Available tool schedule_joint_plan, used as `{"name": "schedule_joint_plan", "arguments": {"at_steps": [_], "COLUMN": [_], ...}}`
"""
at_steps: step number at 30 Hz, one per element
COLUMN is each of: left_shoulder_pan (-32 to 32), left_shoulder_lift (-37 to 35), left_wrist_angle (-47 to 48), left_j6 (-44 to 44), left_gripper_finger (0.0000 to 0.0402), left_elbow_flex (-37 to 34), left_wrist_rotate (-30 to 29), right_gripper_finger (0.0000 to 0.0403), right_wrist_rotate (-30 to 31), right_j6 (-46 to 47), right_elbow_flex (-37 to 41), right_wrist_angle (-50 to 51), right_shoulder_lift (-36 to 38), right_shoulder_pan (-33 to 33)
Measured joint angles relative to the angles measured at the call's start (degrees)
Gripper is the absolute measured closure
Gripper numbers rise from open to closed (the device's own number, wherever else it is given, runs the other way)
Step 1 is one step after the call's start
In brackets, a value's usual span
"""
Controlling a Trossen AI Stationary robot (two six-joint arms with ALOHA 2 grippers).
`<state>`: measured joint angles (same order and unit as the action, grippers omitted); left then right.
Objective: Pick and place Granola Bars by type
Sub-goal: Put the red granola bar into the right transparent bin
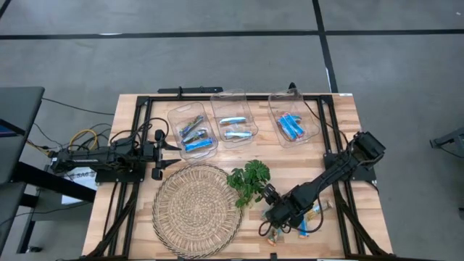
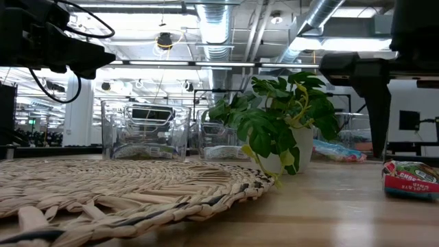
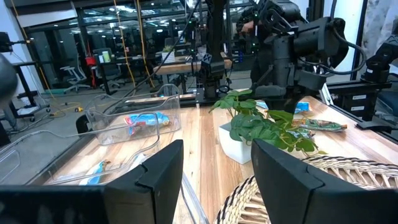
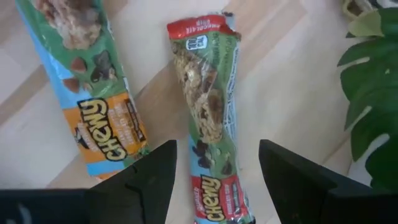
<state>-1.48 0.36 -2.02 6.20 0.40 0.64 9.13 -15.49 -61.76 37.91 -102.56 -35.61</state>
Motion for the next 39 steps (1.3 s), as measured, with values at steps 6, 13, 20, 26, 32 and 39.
{"name": "schedule_joint_plan", "arguments": {"at_steps": [6, 13, 20, 26, 32, 39], "left_shoulder_pan": [0.0, 0.0, 0.0, 0.0, 0.0, 0.0], "left_shoulder_lift": [0.0, 0.0, 0.5, 0.5, 0.5, 0.5], "left_wrist_angle": [0.0, 0.0, 0.0, 0.0, 0.0, 0.0], "left_j6": [0.0, 0.0, 0.0, 0.0, 0.0, 0.0], "left_gripper_finger": [0.0219, 0.0219, 0.0219, 0.0219, 0.0219, 0.0219], "left_elbow_flex": [0.0, 0.0, 0.0, 0.0, 0.0, 0.0], "left_wrist_rotate": [0.0, 0.0, 0.0, 0.0, 0.0, 0.0], "right_gripper_finger": [0.0182, 0.0183, 0.0234, 0.0326, 0.0375, 0.0375], "right_wrist_rotate": [0.2, 0.7, -0.1, -0.8, 0.9, 5.7], "right_j6": [0.8, 0.4, 0.9, 4.8, 8.3, 18.5], "right_elbow_flex": [0.1, -0.1, 0.0, 0.0, 0.1, 0.3], "right_wrist_angle": [0.2, -3.4, -3.1, -2.9, -3.5, -3.3], "right_shoulder_lift": [-0.2, -3.3, -3.5, -3.6, -3.7, -0.5], "right_shoulder_pan": [-0.2, -0.5, -0.4, -0.4, -0.2, -0.2]}}
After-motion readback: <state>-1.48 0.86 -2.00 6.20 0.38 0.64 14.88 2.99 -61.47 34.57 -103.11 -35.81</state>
